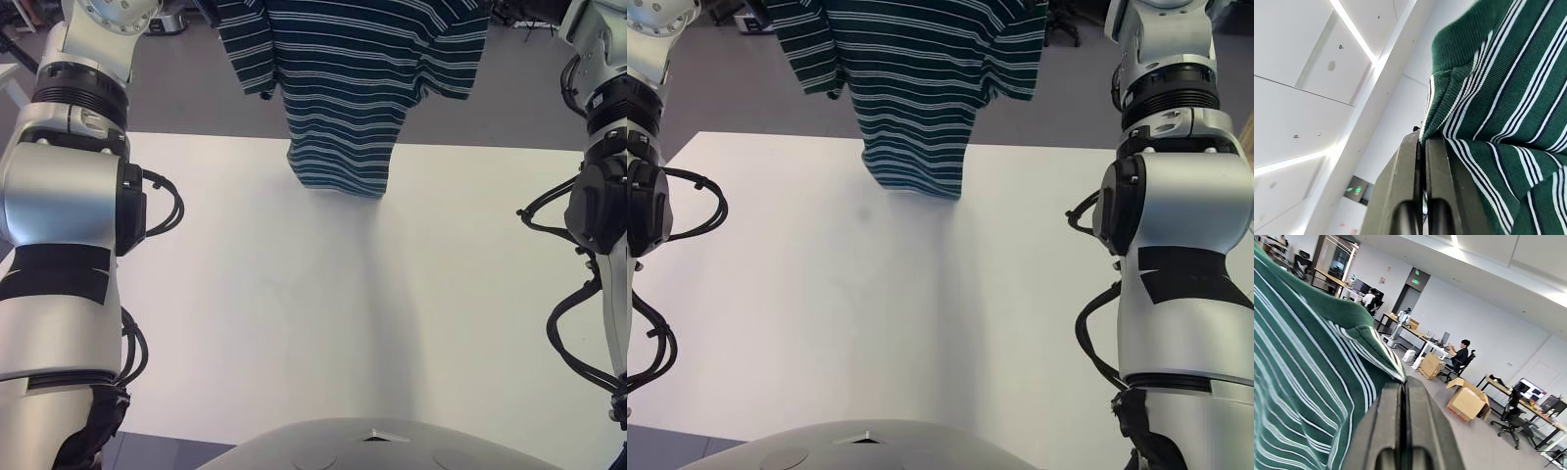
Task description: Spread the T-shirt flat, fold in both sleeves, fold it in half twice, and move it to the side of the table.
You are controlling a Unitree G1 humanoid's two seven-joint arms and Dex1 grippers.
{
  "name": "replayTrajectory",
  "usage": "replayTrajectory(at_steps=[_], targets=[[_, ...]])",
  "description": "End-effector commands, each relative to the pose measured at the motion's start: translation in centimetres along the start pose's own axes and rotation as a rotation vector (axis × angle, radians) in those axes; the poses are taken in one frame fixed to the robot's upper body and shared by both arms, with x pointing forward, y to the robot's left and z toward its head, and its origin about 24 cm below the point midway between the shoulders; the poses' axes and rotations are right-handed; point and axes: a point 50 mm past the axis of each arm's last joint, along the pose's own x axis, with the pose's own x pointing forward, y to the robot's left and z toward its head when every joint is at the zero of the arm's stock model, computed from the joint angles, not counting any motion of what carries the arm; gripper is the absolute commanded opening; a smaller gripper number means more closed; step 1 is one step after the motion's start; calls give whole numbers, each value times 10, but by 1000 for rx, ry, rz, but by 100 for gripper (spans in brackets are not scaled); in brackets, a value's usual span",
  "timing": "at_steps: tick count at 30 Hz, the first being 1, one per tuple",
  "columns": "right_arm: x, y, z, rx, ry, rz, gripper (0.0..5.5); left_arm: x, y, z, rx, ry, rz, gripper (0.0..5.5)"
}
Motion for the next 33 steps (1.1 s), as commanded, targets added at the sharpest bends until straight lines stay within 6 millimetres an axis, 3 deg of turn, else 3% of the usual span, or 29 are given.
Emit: replayTrajectory(at_steps=[1,4,6,9,11,13,15,18,20,23,27,29,33], targets=[[-6,-13,26,-77,-15,-36,2,-1,19,7,82,20,40,0],[-9,-16,30,-105,-8,-34,2,-3,23,10,120,15,39,0],[-13,-14,23,-113,25,58,2,-7,15,7,143,-21,-89,0],[-27,-2,1,-76,117,382,2,-27,-10,-10,78,-78,-463,0],[-55,13,-24,-9,227,670,2,-53,-34,-30,-20,-100,-834,0],[-90,48,-38,123,302,913,2,-85,-54,-37,-188,-107,-1082,0],[-119,80,-46,263,369,1081,2,-117,-80,-11,-445,-179,-1327,0],[-149,117,-61,419,448,1237,2,-164,-104,31,-754,-227,-1663,0],[-161,135,-71,470,475,1292,2,-186,-118,45,-793,-219,-1799,0],[-177,171,-91,519,517,1369,2,-226,-152,48,-742,-126,-2008,0],[-196,209,-118,477,588,1362,2,-267,-202,29,-500,-11,-2122,0],[-205,230,-132,446,603,1315,2,-280,-236,13,-384,32,-2026,0],[-229,263,-161,318,718,1190,2,-299,-287,1,-378,71,-1767,0]])
